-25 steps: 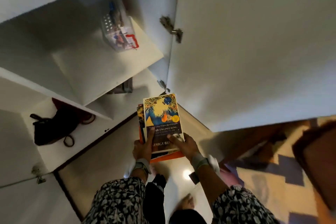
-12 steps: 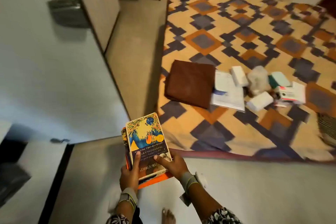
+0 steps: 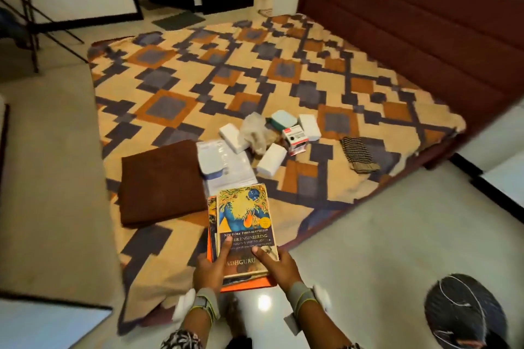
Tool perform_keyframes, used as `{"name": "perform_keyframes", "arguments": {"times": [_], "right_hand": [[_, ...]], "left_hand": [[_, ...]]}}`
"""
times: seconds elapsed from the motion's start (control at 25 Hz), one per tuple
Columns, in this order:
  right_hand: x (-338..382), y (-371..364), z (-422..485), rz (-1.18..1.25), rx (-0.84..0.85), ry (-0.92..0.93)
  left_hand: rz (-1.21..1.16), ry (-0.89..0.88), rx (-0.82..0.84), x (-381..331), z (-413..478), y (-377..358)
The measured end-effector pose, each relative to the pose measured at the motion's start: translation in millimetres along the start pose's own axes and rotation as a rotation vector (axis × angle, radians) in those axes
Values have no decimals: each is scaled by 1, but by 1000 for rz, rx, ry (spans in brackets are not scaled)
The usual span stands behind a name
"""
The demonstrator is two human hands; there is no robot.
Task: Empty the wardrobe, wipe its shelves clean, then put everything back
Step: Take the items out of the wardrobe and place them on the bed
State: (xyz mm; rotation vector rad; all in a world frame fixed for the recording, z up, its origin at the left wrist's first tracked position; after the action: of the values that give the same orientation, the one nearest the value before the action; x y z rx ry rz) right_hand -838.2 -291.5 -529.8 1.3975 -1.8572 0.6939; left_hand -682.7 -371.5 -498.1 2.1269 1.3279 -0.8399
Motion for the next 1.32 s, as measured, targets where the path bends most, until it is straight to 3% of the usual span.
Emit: {"name": "perform_keyframes", "arguments": {"times": [0.48,0.8,1.04,1.32], "right_hand": [[67,200,132,220,-244,-74],[117,324,193,273,-335,-76],[150,454,286,256,-332,-109],[200,569,416,290,-321,-31]], "left_hand": [[146,29,227,-134,183,-188],[273,-124,483,-193,266,-301],[154,3,527,-242,350,-411],[241,-74,550,-327,472,-515]]}}
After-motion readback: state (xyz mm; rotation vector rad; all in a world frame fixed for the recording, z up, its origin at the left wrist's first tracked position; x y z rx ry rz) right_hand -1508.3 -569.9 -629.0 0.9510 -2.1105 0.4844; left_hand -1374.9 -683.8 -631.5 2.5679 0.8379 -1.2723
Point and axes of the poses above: each hand's wrist, its own z-axis towards the middle knuckle, its own y-axis out of the back of the hand, x = y × z, the point moved 3 cm from there along z, towards the middle knuckle, and after that the axes turned 15 degrees about x, right-handed, at the moved point
